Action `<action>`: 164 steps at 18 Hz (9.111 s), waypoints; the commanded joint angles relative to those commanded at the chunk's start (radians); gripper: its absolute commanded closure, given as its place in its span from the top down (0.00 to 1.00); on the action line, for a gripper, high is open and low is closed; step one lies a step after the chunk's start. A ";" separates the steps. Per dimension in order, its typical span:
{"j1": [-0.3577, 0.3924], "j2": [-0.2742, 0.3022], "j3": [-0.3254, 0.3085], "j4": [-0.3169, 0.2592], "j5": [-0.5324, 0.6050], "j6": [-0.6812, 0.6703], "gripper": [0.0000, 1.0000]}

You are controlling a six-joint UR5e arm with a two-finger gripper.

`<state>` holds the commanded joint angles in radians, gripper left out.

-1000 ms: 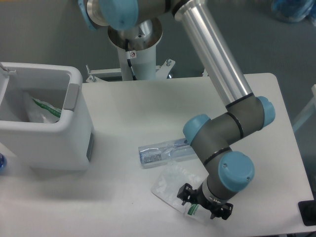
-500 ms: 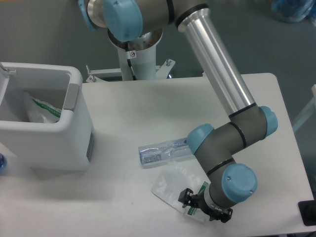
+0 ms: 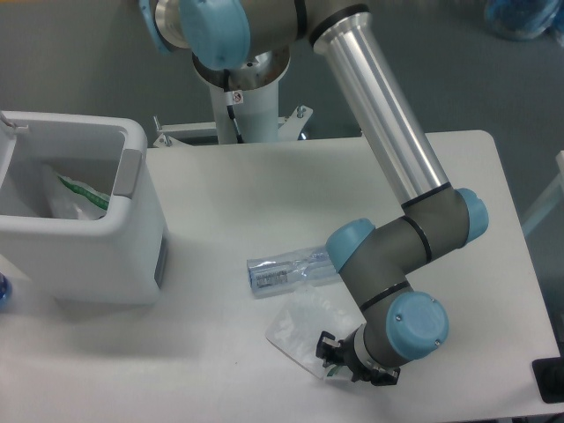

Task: Place the trash in the trash can
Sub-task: 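Lower the gripper onto the bag and close it on the bag, then lift the bag and carry it over the white trash bin, then open the gripper to drop the bag into the bin, then move the gripper over the clear water bottle and lower it, then close the gripper around the middle of the water bottle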

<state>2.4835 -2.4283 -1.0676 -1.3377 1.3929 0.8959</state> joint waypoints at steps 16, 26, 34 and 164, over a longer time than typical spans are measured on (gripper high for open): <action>0.043 0.205 -0.015 0.005 -0.185 -0.026 0.00; 0.017 0.403 -0.031 -0.005 -0.377 -0.156 0.00; -0.063 0.635 -0.141 -0.008 -0.531 -0.207 0.00; -0.287 0.321 -0.543 0.296 0.489 0.252 0.67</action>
<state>2.1967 -2.1077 -1.6108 -1.0416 1.8822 1.1474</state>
